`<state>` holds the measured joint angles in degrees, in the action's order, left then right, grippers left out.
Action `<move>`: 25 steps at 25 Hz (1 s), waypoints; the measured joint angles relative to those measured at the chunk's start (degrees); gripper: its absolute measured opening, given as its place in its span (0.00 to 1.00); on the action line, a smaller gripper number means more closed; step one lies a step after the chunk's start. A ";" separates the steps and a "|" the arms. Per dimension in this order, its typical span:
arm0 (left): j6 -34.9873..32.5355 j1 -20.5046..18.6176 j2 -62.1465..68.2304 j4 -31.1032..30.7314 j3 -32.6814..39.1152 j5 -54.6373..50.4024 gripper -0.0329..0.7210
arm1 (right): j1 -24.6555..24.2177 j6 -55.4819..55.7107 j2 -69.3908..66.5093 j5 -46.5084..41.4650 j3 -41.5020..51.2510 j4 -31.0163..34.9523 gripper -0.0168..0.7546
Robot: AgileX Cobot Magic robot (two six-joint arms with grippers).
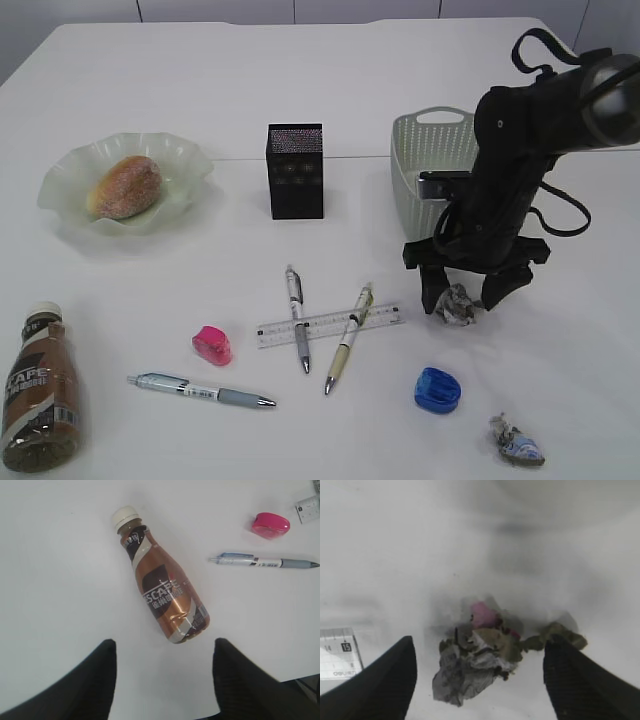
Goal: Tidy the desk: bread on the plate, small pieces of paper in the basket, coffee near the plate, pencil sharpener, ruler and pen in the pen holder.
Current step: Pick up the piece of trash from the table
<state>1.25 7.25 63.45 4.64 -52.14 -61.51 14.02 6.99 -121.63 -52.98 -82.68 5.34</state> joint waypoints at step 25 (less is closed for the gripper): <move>0.00 0.00 0.00 0.00 0.00 0.43 0.63 | 0.00 0.00 -1.05 -0.22 -1.30 -0.02 0.28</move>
<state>1.25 7.25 63.45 4.64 -52.14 -61.09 14.02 6.99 -122.69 -53.20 -83.98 5.32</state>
